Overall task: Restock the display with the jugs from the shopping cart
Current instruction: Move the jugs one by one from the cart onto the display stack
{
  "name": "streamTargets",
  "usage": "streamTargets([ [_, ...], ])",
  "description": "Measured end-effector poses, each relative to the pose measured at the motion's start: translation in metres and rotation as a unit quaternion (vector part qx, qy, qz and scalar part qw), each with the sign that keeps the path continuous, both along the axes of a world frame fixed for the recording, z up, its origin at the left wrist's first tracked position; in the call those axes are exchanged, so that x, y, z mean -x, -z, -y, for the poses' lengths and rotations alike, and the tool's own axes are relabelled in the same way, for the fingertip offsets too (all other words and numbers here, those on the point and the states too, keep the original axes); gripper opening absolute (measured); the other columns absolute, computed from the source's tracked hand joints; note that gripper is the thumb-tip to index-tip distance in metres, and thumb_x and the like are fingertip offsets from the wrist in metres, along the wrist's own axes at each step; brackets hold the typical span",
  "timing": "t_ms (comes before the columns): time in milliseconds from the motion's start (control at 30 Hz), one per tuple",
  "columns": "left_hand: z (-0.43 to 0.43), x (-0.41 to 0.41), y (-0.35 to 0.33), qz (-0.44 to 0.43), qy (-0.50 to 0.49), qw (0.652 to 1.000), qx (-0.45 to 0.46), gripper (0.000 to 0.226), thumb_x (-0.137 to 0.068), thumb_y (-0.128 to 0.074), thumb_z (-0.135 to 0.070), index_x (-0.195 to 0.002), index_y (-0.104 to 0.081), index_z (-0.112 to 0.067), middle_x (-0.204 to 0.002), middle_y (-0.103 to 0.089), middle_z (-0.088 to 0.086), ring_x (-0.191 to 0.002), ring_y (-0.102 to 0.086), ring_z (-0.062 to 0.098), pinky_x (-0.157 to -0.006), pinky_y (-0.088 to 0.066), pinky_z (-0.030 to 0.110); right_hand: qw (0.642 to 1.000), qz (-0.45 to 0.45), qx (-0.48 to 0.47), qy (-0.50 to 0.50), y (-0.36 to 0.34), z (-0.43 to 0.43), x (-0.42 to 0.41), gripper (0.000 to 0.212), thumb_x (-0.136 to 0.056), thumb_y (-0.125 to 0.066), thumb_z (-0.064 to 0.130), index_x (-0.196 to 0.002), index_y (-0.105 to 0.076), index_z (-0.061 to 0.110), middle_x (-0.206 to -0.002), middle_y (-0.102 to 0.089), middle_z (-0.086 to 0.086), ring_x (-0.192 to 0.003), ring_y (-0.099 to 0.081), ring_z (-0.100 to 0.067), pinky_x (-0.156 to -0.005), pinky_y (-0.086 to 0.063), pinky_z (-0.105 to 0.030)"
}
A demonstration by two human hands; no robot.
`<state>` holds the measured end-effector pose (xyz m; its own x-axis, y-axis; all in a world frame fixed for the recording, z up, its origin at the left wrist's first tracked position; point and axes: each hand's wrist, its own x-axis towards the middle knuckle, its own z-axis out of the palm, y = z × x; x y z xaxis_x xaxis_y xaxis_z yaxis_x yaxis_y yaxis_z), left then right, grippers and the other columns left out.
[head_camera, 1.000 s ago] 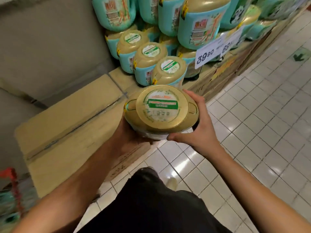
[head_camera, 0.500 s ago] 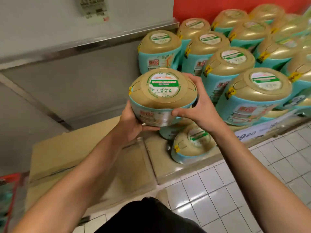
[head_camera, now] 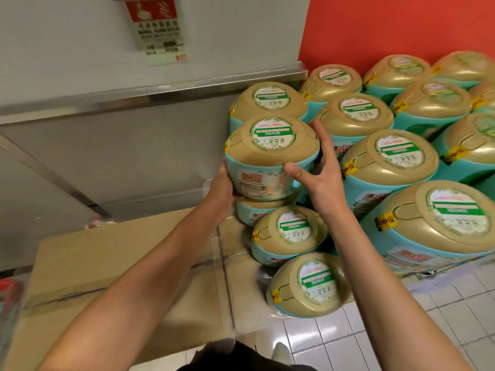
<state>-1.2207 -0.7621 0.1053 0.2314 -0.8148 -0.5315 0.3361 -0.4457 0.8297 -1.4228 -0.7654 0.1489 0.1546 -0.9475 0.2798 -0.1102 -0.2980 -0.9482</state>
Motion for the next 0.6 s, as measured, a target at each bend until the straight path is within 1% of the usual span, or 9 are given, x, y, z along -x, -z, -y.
streamTargets([
  [33,0.000,0.002,0.005,0.014,-0.010,1.000,-0.004,0.052,-0.112,-0.024,-0.048,-0.107,-0.070,-0.024,-0.080,-0.080,-0.009,-0.081,-0.076,0.013,-0.058,-0.060,0.025,1.000,-0.006,0.001,0.000,0.002,0.001,0.001,0.103,-0.081,-0.085,0.035,-0.165,-0.027,0.019,-0.168,-0.035,0.002,-0.152,-0.037,-0.006,-0.124,-0.036,-0.033],
  [67,-0.001,0.004,0.008,0.018,-0.020,1.000,-0.004,0.051,-0.112,-0.023,-0.047,-0.107,-0.069,-0.025,-0.076,-0.079,-0.011,-0.073,-0.076,0.008,-0.053,-0.058,0.022,1.000,-0.013,0.004,0.001,0.004,0.001,0.001,0.104,-0.081,-0.084,0.039,-0.166,-0.026,0.020,-0.168,-0.034,0.003,-0.153,-0.036,-0.006,-0.125,-0.035,-0.034],
  [133,-0.001,0.005,0.015,0.008,-0.047,0.999,0.003,0.051,-0.111,-0.025,-0.050,-0.105,-0.070,-0.027,-0.075,-0.079,-0.013,-0.064,-0.073,0.001,-0.046,-0.053,0.017,1.000,-0.022,0.009,0.009,0.010,0.000,0.000,0.104,-0.083,-0.080,0.045,-0.166,-0.023,0.020,-0.169,-0.031,0.006,-0.154,-0.032,-0.005,-0.127,-0.032,-0.035],
  [200,0.000,0.005,0.018,0.000,-0.071,0.997,0.010,0.050,-0.110,-0.028,-0.051,-0.099,-0.071,-0.028,-0.076,-0.079,-0.012,-0.063,-0.073,-0.001,-0.046,-0.052,0.016,0.999,-0.028,0.019,0.032,0.016,-0.005,-0.005,0.100,-0.087,-0.076,0.046,-0.167,-0.022,0.019,-0.169,-0.030,0.008,-0.155,-0.029,-0.004,-0.128,-0.029,-0.032],
  [267,0.002,0.006,0.021,0.009,-0.087,0.996,0.015,0.048,-0.110,-0.030,-0.049,-0.094,-0.070,-0.027,-0.075,-0.078,-0.013,-0.062,-0.072,-0.002,-0.048,-0.052,0.016,0.996,-0.032,0.035,0.072,0.022,-0.011,-0.011,0.094,-0.092,-0.073,0.046,-0.167,-0.023,0.019,-0.169,-0.029,0.005,-0.157,-0.025,-0.006,-0.128,-0.026,-0.032],
  [333,0.003,0.007,0.025,0.022,-0.100,0.995,0.018,0.048,-0.110,-0.031,-0.046,-0.092,-0.071,-0.026,-0.076,-0.079,-0.012,-0.063,-0.072,-0.002,-0.052,-0.053,0.018,0.992,-0.033,0.048,0.113,0.028,-0.017,-0.019,0.085,-0.098,-0.069,0.040,-0.166,-0.024,0.019,-0.170,-0.027,0.000,-0.159,-0.022,-0.011,-0.130,-0.023,-0.035],
  [400,0.003,0.008,0.030,0.029,-0.105,0.994,0.026,0.046,-0.109,-0.033,-0.042,-0.090,-0.072,-0.024,-0.078,-0.079,-0.010,-0.065,-0.073,-0.001,-0.050,-0.053,0.016,0.987,-0.033,0.054,0.148,0.032,-0.023,-0.024,0.077,-0.103,-0.065,0.037,-0.166,-0.025,0.019,-0.171,-0.025,-0.003,-0.160,-0.019,-0.012,-0.131,-0.020,-0.036],
  [500,0.001,0.011,0.033,0.046,-0.101,0.993,0.038,0.045,-0.108,-0.034,-0.037,-0.089,-0.072,-0.023,-0.078,-0.079,-0.008,-0.066,-0.073,0.000,-0.049,-0.052,0.014,0.983,-0.023,0.047,0.177,0.035,-0.028,-0.027,0.071,-0.107,-0.059,0.035,-0.167,-0.023,0.021,-0.172,-0.025,-0.003,-0.160,-0.019,-0.012,-0.130,-0.022,-0.045],
  [600,0.000,0.011,0.034,0.060,-0.094,0.993,0.039,0.045,-0.109,-0.035,-0.035,-0.089,-0.073,-0.021,-0.078,-0.080,-0.007,-0.068,-0.074,0.003,-0.058,-0.056,0.021,0.982,-0.032,0.054,0.178,0.037,-0.029,-0.024,0.070,-0.108,-0.057,0.035,-0.167,-0.022,0.020,-0.172,-0.024,-0.003,-0.160,-0.019,-0.011,-0.130,-0.022,-0.045],
])
